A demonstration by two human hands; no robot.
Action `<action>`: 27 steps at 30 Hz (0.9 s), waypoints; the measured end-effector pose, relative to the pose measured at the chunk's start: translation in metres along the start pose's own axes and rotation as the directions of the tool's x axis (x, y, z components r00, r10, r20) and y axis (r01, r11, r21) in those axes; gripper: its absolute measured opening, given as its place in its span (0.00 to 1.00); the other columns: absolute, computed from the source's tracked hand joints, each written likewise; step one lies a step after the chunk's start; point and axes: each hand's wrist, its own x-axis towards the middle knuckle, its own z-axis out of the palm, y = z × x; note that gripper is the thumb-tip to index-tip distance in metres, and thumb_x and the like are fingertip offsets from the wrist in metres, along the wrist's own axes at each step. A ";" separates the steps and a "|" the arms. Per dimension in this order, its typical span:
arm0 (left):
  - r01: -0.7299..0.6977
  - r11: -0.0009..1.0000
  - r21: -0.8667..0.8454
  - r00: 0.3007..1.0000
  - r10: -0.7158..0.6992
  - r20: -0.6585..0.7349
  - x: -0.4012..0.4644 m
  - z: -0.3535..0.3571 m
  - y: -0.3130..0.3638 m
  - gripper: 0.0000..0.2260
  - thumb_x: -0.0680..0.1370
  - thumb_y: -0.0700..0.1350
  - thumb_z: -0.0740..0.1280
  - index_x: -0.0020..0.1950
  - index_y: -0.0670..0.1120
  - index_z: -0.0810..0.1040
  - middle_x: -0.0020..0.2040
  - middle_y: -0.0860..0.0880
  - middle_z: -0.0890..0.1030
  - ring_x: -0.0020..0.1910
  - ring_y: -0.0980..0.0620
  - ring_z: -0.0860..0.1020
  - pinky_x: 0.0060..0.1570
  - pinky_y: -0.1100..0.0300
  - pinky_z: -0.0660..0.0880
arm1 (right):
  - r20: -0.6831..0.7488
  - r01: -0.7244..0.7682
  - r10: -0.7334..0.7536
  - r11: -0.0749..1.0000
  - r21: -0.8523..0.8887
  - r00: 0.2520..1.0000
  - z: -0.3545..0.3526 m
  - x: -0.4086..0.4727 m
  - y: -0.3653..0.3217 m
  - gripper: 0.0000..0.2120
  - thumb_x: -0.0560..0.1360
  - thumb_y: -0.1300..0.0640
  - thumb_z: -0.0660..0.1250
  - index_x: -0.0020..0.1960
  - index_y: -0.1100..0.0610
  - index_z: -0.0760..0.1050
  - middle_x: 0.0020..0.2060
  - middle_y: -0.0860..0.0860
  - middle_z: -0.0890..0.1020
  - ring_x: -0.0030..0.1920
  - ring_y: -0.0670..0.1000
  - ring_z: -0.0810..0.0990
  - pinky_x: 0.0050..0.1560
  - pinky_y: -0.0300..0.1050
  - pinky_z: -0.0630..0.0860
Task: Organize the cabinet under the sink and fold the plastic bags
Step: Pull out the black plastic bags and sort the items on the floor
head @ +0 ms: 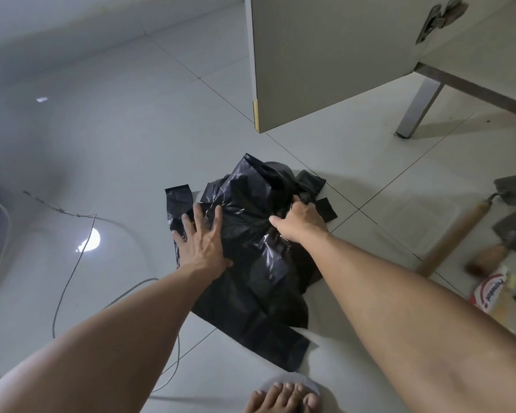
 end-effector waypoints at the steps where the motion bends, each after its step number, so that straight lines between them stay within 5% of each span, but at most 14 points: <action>1: 0.006 1.000 0.018 1.000 -0.006 -0.008 0.002 -0.002 0.000 0.55 0.69 0.57 0.75 0.77 0.55 0.35 0.77 0.41 0.32 0.77 0.35 0.41 0.72 0.36 0.51 | 0.012 0.001 -0.001 1.000 0.012 1.000 -0.003 0.000 0.001 0.38 0.73 0.37 0.66 0.77 0.50 0.56 0.70 0.58 0.66 0.67 0.62 0.71 0.64 0.55 0.72; 9: 0.001 0.997 0.078 1.000 -0.003 0.028 0.006 -0.029 0.009 0.50 0.66 0.44 0.74 0.77 0.53 0.44 0.77 0.40 0.37 0.76 0.35 0.45 0.72 0.37 0.54 | 0.067 0.103 -0.109 0.991 0.087 0.992 -0.056 -0.024 0.025 0.48 0.66 0.34 0.72 0.78 0.43 0.53 0.73 0.50 0.67 0.72 0.54 0.67 0.68 0.48 0.67; 13: -0.034 0.996 0.087 0.999 0.036 -0.025 -0.002 -0.068 0.032 0.27 0.70 0.43 0.68 0.68 0.47 0.65 0.71 0.40 0.59 0.71 0.39 0.59 0.68 0.40 0.61 | 0.041 0.095 -0.107 0.971 0.220 0.993 -0.098 -0.047 0.047 0.45 0.67 0.36 0.73 0.78 0.45 0.57 0.73 0.48 0.67 0.71 0.53 0.67 0.67 0.46 0.69; 16: -0.120 0.987 0.106 0.988 0.130 -0.089 -0.008 -0.099 0.063 0.18 0.73 0.48 0.68 0.61 0.46 0.73 0.61 0.44 0.71 0.63 0.43 0.69 0.60 0.47 0.72 | 0.003 0.041 -0.042 0.981 0.191 0.999 -0.131 -0.064 0.070 0.40 0.72 0.37 0.69 0.77 0.53 0.60 0.74 0.52 0.66 0.70 0.55 0.69 0.64 0.48 0.73; 20: -0.250 0.967 -0.056 0.968 0.248 -0.046 -0.017 -0.128 0.126 0.10 0.70 0.39 0.65 0.51 0.45 0.77 0.50 0.47 0.78 0.48 0.47 0.77 0.45 0.55 0.78 | -0.028 -0.081 0.086 0.984 0.162 0.996 -0.171 -0.075 0.118 0.30 0.75 0.37 0.66 0.68 0.56 0.71 0.62 0.54 0.75 0.53 0.56 0.77 0.49 0.51 0.82; 23: -0.396 0.917 -0.037 0.917 0.398 0.040 -0.020 -0.131 0.181 0.11 0.71 0.40 0.64 0.53 0.44 0.77 0.51 0.47 0.78 0.48 0.48 0.77 0.40 0.59 0.75 | -0.060 -0.104 0.117 0.978 0.182 0.991 -0.194 -0.085 0.164 0.18 0.75 0.41 0.67 0.50 0.57 0.76 0.44 0.53 0.78 0.46 0.56 0.78 0.35 0.41 0.75; 27: -0.489 0.870 -0.068 0.865 0.494 0.094 -0.030 -0.125 0.249 0.14 0.73 0.40 0.64 0.58 0.45 0.75 0.55 0.47 0.77 0.53 0.47 0.77 0.45 0.60 0.72 | -0.141 -0.188 0.216 0.964 0.187 0.966 -0.212 -0.091 0.224 0.12 0.76 0.51 0.66 0.39 0.59 0.75 0.37 0.56 0.78 0.42 0.56 0.78 0.38 0.42 0.72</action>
